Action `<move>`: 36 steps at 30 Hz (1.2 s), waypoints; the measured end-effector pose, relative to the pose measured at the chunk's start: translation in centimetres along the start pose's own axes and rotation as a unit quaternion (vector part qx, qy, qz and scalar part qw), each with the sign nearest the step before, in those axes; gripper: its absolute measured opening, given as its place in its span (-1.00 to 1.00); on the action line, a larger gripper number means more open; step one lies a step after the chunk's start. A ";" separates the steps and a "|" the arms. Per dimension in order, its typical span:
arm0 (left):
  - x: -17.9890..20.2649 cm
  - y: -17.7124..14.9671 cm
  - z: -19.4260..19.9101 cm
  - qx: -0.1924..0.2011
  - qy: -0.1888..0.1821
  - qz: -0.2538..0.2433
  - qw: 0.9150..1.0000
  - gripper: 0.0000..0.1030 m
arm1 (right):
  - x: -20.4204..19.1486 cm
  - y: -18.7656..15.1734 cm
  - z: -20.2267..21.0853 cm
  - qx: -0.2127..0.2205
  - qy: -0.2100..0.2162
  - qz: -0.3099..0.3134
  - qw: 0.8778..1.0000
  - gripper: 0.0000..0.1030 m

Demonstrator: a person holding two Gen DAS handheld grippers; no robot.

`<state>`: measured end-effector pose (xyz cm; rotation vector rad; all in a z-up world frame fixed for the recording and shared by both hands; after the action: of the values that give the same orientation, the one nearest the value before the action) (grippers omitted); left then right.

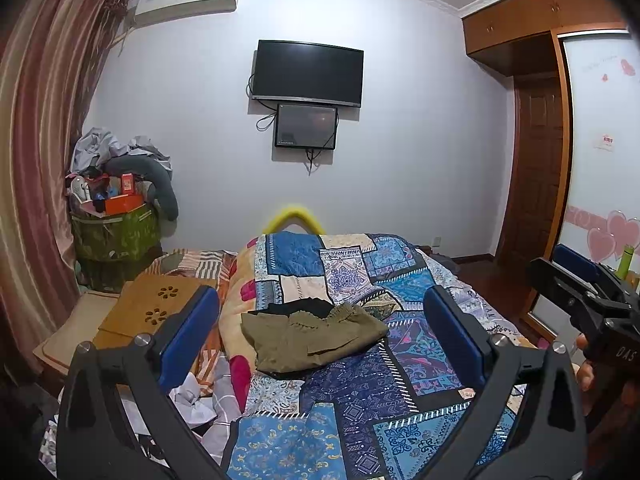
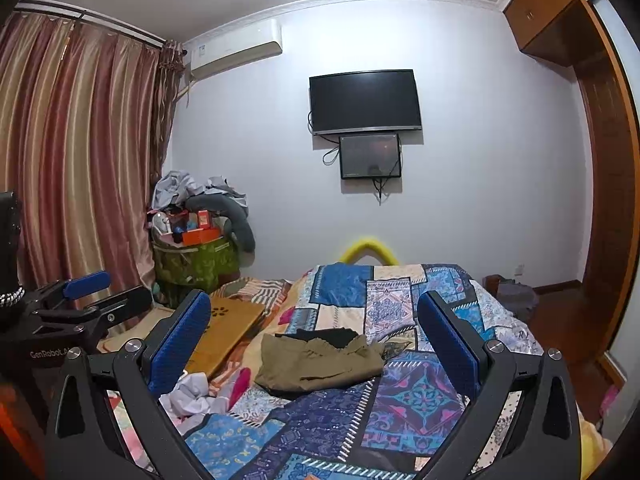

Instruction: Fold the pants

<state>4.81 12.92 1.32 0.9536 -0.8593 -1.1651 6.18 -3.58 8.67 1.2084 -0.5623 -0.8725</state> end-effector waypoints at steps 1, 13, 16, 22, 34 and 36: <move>0.0 0.0 0.0 0.000 -0.001 0.000 1.000 1.00 | 0.0 0.0 0.1 0.000 0.000 0.000 1.000 0.99; 0.1 -0.1 -0.1 -0.001 0.000 0.000 1.000 1.00 | 0.2 0.2 0.3 0.000 0.002 -0.003 1.000 0.99; 0.2 -0.3 -0.3 -0.001 0.001 -0.004 1.000 1.00 | 0.3 0.3 0.2 -0.001 0.002 -0.005 1.000 0.99; 0.5 -0.5 -0.2 -0.002 -0.006 -0.007 1.000 1.00 | 0.1 0.3 0.2 -0.003 0.000 -0.006 1.000 0.99; 0.2 -0.3 -0.1 -0.002 -0.025 0.006 1.000 1.00 | 0.0 0.2 0.1 -0.005 0.001 -0.007 1.000 0.99; 0.2 -0.4 -0.1 -0.004 -0.028 0.006 1.000 1.00 | -0.2 0.2 0.1 -0.005 0.000 -0.008 1.000 0.99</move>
<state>4.77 12.67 0.95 0.9123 -0.9033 -1.1888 6.03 -3.51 8.89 1.2042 -0.5480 -0.8874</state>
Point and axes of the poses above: each gripper's, at about its wrist camera, not at the fingertips, and z roughly against the way its jaws point, x to its right, y to its top, the point moved 6 cm from there along -z, roughly the way its jaws point, and after that the axes turned 6 degrees about -x, right-handed, at the moved point
